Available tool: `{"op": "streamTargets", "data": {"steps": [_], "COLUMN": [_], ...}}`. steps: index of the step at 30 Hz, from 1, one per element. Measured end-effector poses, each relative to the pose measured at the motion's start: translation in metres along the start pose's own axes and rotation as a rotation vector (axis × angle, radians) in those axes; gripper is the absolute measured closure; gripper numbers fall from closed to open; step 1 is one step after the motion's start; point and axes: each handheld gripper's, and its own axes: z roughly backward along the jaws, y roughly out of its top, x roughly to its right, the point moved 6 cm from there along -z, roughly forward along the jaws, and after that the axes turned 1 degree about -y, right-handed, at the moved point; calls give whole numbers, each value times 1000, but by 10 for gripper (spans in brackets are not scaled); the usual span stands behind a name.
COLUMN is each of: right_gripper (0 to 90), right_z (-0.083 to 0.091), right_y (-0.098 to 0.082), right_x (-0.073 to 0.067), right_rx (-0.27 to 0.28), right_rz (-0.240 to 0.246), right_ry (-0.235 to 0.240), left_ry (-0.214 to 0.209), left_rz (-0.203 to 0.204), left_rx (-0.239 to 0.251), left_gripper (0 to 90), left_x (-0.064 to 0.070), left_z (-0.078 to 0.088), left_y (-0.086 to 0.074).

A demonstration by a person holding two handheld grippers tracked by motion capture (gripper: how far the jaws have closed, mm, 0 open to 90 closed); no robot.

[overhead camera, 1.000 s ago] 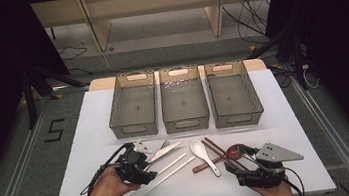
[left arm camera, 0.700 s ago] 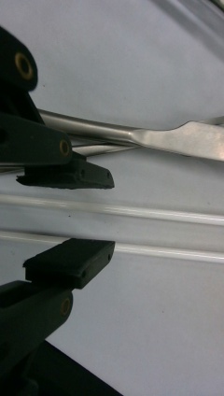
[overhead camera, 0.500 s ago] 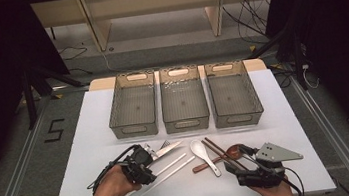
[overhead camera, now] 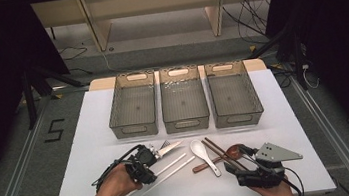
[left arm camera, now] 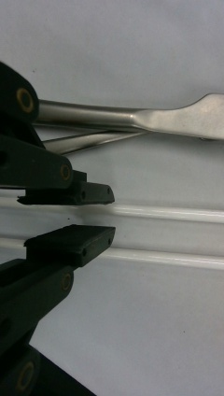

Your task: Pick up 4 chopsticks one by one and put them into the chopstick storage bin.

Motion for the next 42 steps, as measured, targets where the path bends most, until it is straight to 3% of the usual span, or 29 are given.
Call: {"op": "streamTargets", "data": {"steps": [3, 10, 15, 29, 42], "right_gripper": [251, 254, 255, 257, 257], "right_z": [0, 0, 0, 1, 1], "right_y": [0, 0, 0, 0, 1], "right_x": [0, 0, 0, 1, 1], "right_rx": [-1, -1, -1, 3, 4], "right_rz": [1, -2, -4, -2, -4], "right_ry": [0, 2, 3, 2, 0], "left_ry": [29, 25, 28, 32, 31], "left_rz": [-5, 2, -20, -63, -55], "left_rx": [-29, -27, -41, -27, -13], "left_gripper": [775, 811, 831, 846, 847], "left_x": [-2, 0, 0, 0, -2], "left_z": [-4, -5, -5, -3, 4], "left_y": [-1, 0, 1, 0, -2]}}
